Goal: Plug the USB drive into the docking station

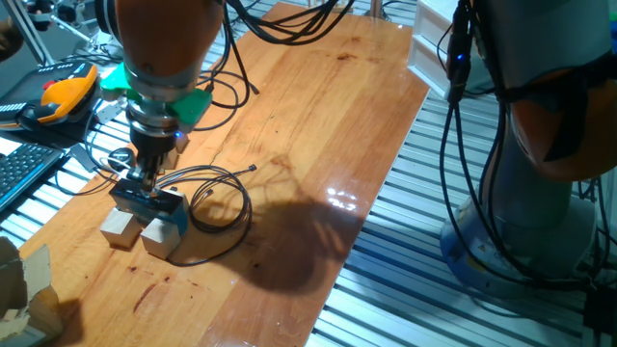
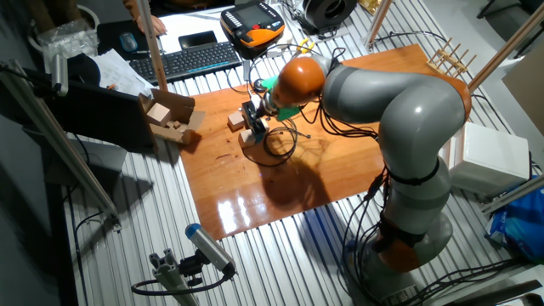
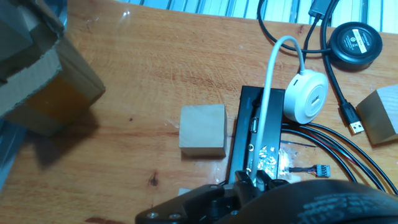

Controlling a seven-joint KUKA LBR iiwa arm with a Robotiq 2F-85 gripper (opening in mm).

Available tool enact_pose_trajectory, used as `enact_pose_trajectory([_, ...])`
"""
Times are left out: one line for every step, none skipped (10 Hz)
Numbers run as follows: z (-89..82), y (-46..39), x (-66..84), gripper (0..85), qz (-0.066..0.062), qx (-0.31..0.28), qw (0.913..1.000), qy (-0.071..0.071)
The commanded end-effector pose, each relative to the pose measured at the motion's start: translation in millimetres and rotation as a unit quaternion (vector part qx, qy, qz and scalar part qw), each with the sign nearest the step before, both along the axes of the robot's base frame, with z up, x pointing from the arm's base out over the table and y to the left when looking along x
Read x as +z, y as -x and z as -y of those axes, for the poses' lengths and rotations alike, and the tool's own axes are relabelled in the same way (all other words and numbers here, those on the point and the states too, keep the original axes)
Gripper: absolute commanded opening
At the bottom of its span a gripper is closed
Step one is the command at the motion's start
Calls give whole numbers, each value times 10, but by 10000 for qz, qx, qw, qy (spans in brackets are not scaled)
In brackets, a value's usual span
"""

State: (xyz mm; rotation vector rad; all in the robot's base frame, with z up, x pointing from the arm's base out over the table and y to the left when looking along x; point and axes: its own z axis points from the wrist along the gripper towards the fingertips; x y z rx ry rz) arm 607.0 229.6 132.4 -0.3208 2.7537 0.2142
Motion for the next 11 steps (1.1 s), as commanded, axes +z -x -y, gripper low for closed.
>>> enact_pose_trajectory([-6,5,-16,0,13,-10,10000,-7])
enact_pose_trajectory([-5,2,-24,0,20,-11,10000,-22])
enact_pose_trajectory([-8,-2,-29,0,28,-13,10000,-30])
enact_pose_trajectory([-13,-4,-30,0,28,-13,10000,-45])
enact_pose_trajectory([-14,-7,-36,0,42,-16,10000,-53])
enact_pose_trajectory([-11,-12,-43,0,50,-18,10000,-61])
enact_pose_trajectory([-9,-20,-50,0,74,-15,9999,-66])
enact_pose_trajectory([-7,-26,-52,0,81,-17,9999,-66])
enact_pose_trajectory([-9,-31,-49,0,81,-17,9999,-66])
enact_pose_trajectory([-11,-26,-56,0,83,-10,9999,-71])
enact_pose_trajectory([-19,-4,-66,0,83,-10,9999,-94])
